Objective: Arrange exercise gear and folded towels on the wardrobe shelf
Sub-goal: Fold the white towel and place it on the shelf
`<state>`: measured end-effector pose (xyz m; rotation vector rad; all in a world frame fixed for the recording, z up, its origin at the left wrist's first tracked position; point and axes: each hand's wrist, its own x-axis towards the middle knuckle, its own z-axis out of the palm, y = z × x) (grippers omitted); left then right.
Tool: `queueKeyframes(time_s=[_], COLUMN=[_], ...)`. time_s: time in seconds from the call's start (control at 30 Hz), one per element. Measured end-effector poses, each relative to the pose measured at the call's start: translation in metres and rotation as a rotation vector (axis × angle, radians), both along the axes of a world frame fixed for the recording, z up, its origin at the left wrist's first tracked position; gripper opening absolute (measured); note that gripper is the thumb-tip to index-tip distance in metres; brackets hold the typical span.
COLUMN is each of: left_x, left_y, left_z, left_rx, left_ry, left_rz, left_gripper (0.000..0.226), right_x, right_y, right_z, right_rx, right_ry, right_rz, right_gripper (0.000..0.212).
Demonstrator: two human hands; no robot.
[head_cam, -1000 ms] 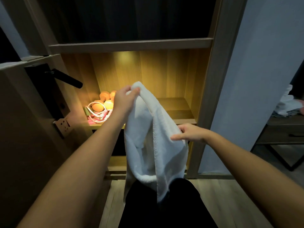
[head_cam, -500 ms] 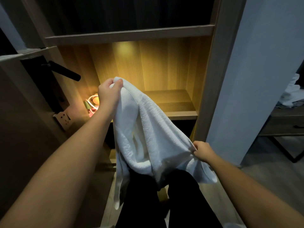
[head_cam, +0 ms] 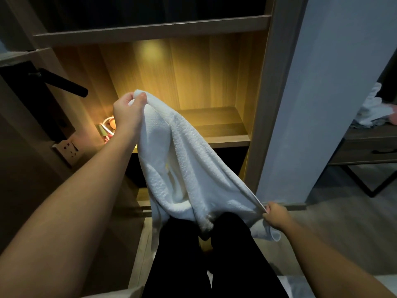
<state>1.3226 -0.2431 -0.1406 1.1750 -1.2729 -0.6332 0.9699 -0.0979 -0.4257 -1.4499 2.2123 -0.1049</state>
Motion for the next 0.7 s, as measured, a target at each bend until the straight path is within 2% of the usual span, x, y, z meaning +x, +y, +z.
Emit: queueKeyframes(time_s=[0.17,0.27,0.3,0.4,0.5,0.6,0.7], left_x=[-0.003,-0.011,-0.014,-0.025,-0.036,-0.041,-0.041], left_y=[0.001,0.004,0.006,0.017,0.026,0.035,0.048], left_z=[-0.006,-0.009,-0.010,-0.012,-0.013,-0.015,-0.016], left_rx=[0.020,0.009,0.008,0.017,-0.018,-0.064,-0.097], left_ry=[-0.025,-0.084,-0.094,-0.162,-0.337,-0.494,-0.609], left_rz=[-0.034,-0.085,-0.128,-0.268,-0.382,-0.511,-0.568], left_gripper=[0.021,0.028,0.029,0.028,0.023,0.016,0.025], right_x=[-0.010,-0.002,0.004,0.035,0.073,0.103,0.114], right_y=[0.007,-0.004,-0.012,-0.042,-0.068,-0.076,-0.072], right_z=[-0.002,0.011,0.022,0.077,0.151,0.226,0.269], right_rx=[0.028,-0.026,-0.079,-0.272,-0.469,-0.556,-0.523], right_ry=[-0.071,-0.226,-0.288,-0.452,-0.646,-0.817,-0.763], right_rz=[-0.088,-0.144,-0.139,-0.030,0.132,0.316,0.511], right_gripper=[0.029,0.014,0.022,0.048,0.054,0.051,0.037])
